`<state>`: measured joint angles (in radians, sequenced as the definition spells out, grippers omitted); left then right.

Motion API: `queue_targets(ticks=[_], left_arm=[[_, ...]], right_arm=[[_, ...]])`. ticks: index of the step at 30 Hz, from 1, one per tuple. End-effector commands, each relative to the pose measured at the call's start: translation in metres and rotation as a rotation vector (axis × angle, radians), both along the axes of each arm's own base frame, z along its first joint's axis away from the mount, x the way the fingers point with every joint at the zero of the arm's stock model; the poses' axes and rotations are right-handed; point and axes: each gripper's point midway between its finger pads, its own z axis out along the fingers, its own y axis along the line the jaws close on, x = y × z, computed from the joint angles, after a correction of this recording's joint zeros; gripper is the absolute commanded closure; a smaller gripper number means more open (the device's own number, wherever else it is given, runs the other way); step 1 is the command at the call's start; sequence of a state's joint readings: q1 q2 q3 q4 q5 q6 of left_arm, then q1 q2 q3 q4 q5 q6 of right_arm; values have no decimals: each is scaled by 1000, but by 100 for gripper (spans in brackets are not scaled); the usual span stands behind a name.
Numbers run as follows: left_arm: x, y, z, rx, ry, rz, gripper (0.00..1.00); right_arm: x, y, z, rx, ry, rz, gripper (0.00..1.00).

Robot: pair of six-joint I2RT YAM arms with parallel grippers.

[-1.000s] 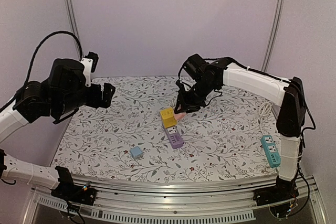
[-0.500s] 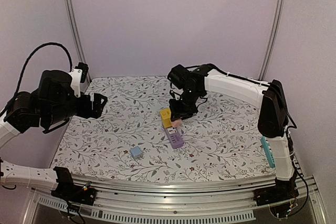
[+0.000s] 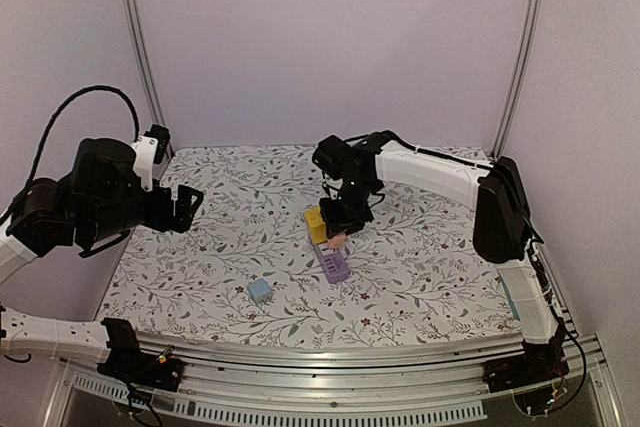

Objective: Insert the plug

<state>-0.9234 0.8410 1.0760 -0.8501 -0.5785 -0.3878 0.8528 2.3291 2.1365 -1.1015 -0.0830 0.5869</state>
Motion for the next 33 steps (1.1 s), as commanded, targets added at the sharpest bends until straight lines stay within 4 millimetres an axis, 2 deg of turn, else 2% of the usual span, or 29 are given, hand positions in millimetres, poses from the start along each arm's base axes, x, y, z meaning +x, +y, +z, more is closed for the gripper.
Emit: queue_targets(ticks=[1, 12, 22, 29, 33], left_arm=[[0, 2, -8, 54, 11, -19, 1], [2, 0, -10, 78, 10, -28, 1], [2, -1, -13, 76, 13, -26, 1], [2, -1, -13, 75, 15, -29, 0], [2, -3, -13, 68, 16, -31, 1]], right_arm=[[2, 1, -11, -31, -2, -11, 100], [1, 4, -23, -49, 8, 4, 100], [-4, -11, -26, -140, 6, 51, 100], [-2, -10, -21, -136, -4, 70, 100], [-1, -10, -26, -138, 2, 57, 100]])
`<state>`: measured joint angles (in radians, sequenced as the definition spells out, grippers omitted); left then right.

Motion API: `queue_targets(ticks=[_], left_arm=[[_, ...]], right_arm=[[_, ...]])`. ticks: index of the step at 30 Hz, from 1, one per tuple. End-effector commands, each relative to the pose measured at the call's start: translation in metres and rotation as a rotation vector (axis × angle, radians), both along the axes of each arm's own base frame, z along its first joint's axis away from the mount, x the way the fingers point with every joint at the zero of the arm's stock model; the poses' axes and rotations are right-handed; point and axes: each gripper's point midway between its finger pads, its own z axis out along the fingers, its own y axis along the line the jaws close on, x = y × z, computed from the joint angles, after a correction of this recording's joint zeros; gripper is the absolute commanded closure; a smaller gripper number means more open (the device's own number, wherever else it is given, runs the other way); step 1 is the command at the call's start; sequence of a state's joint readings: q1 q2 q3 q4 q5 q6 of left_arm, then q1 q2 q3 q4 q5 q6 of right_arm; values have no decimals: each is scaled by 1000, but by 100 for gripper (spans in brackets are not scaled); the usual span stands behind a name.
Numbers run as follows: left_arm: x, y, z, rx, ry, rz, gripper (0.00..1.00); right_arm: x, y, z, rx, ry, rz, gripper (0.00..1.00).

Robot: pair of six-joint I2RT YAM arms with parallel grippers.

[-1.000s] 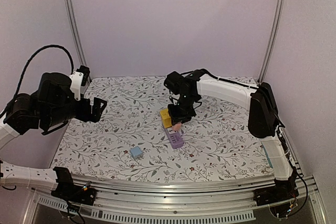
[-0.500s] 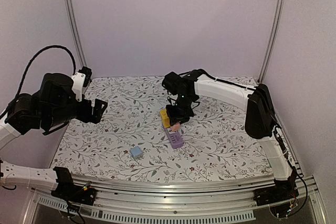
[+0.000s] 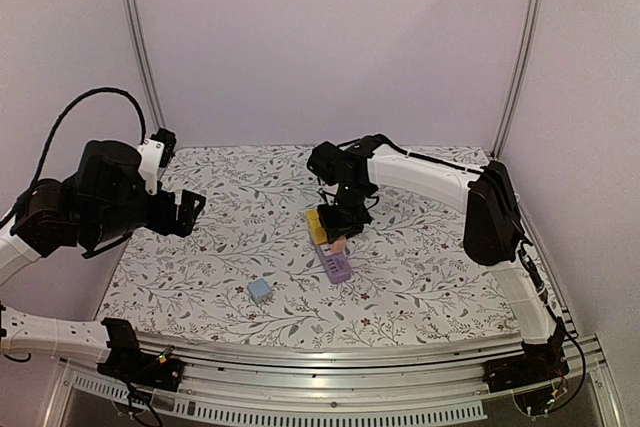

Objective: Insert the plug

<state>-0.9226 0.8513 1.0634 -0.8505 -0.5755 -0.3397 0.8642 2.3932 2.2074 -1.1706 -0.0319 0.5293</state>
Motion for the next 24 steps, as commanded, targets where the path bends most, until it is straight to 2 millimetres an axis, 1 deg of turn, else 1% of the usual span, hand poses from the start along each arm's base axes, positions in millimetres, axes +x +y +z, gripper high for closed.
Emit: queue_targets(ticks=[1, 3, 4, 8, 12, 16, 19, 24], left_arm=[[1, -1, -5, 9, 12, -6, 1], [1, -1, -4, 7, 11, -6, 1], [1, -1, -4, 6, 12, -5, 0], [0, -1, -6, -1, 18, -6, 1], [-1, -3, -7, -5, 24, -11, 0], [-1, -5, -9, -5, 30, -18, 1], [0, -6, -9, -5, 32, -24, 0], [0, -8, -8, -6, 33, -30, 1]], right_arm=[[-3, -5, -13, -55, 14, -2, 100], [-4, -6, -13, -57, 18, -14, 100], [0, -11, -12, -82, -5, -22, 100], [2, -23, -8, -135, -27, -31, 100], [-5, -44, -13, -233, -7, -34, 100], [-10, -55, -17, -278, 10, -54, 100], [-13, -61, -19, -300, 15, -63, 100], [-16, -60, -23, -294, 27, -57, 100]])
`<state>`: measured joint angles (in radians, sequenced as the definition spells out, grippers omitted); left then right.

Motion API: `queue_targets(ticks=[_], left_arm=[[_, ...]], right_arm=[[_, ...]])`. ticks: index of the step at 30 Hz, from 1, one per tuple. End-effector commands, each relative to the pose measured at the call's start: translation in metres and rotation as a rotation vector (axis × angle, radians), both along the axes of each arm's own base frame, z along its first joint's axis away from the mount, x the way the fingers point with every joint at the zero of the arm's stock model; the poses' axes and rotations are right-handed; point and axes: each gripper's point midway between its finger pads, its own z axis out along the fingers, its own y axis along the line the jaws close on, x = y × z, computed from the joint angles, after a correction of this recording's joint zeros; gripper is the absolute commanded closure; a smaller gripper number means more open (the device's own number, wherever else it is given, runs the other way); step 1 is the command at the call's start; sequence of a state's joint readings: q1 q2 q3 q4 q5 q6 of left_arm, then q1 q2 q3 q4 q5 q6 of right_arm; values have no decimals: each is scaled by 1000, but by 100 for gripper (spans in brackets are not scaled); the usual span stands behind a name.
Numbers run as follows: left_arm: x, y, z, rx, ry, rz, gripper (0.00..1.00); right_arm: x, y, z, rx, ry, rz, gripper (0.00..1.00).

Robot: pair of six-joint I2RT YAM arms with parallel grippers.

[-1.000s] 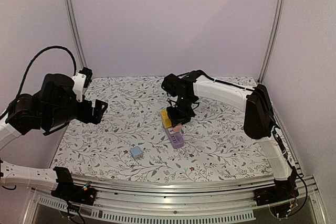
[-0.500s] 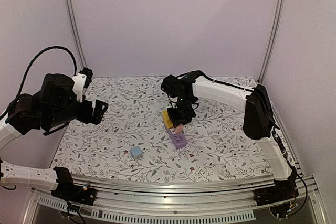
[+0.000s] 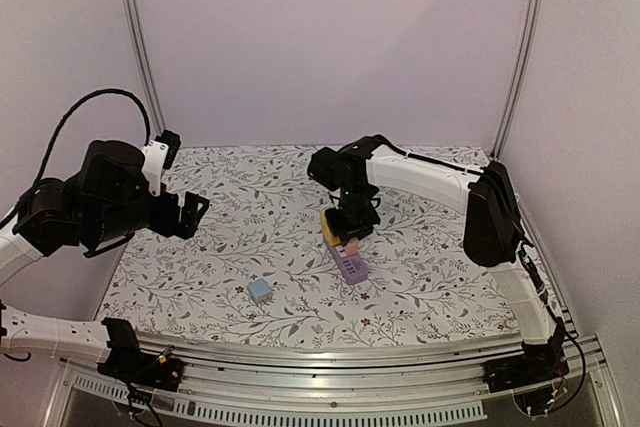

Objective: Insert the plug

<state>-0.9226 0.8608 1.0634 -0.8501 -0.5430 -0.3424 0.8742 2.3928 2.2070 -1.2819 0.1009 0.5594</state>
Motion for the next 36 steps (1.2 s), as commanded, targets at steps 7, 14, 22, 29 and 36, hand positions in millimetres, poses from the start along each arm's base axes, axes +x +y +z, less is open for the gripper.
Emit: queue_targets(ticks=[7, 14, 22, 29, 36], left_arm=[[1, -2, -4, 2, 12, -7, 1], [1, -1, -5, 7, 15, -3, 1], [0, 0, -6, 3, 21, 4, 0], [0, 2, -4, 2, 25, 11, 0], [1, 0, -4, -14, 31, 24, 0]], right_arm=[[-12, -21, -28, -102, 67, -20, 100], [-15, -18, -43, -88, 87, -19, 100], [-20, -23, -72, -115, 116, -24, 100], [-24, -22, -85, -118, 139, -32, 99], [-15, -16, -62, -74, 87, -36, 72]])
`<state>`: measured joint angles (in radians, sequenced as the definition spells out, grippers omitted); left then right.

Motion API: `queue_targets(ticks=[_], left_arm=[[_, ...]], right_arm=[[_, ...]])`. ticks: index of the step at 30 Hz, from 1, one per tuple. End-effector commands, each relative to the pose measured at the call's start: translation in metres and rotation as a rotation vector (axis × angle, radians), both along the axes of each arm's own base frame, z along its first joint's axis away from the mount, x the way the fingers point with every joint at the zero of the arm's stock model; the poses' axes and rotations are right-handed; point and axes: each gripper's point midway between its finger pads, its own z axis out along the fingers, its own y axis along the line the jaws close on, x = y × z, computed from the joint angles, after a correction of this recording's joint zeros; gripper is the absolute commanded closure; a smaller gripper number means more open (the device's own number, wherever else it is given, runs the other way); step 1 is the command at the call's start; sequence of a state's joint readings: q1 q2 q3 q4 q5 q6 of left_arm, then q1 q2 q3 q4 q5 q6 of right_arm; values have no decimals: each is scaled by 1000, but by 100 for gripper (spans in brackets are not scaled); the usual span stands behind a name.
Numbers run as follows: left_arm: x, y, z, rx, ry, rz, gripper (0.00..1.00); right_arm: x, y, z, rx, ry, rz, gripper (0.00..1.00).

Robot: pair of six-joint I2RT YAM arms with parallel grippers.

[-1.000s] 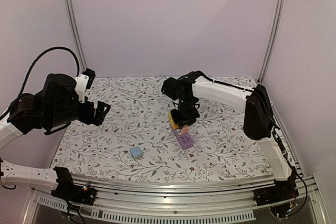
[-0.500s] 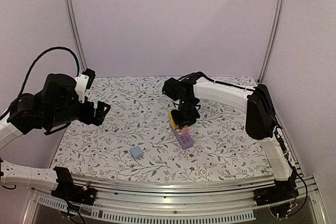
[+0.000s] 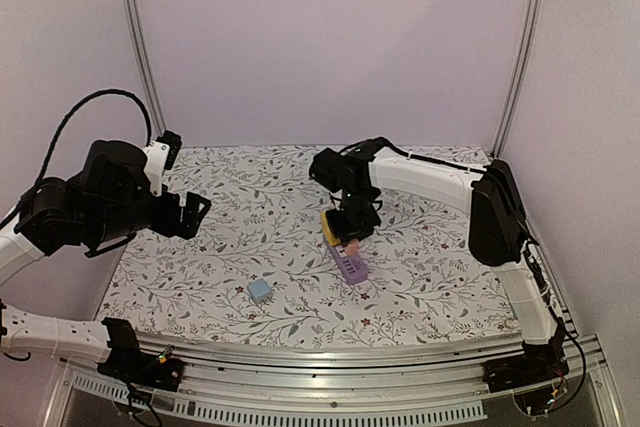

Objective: Insert the plug

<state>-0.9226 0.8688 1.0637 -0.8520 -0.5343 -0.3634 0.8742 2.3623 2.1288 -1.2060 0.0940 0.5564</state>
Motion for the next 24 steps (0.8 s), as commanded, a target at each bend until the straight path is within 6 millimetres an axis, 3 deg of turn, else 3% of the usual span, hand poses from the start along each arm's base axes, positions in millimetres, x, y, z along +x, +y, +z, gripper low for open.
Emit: queue_targets(ticks=[1, 6, 24], left_arm=[[1, 2, -1, -4, 17, 21, 0], [3, -2, -2, -18, 25, 24, 0], [10, -7, 4, -16, 19, 40, 0]], right_arm=[[-13, -15, -49, -82, 86, -38, 69], [-2, -8, -23, -38, 22, -35, 49], [17, 2, 80, 116, -171, -32, 1]])
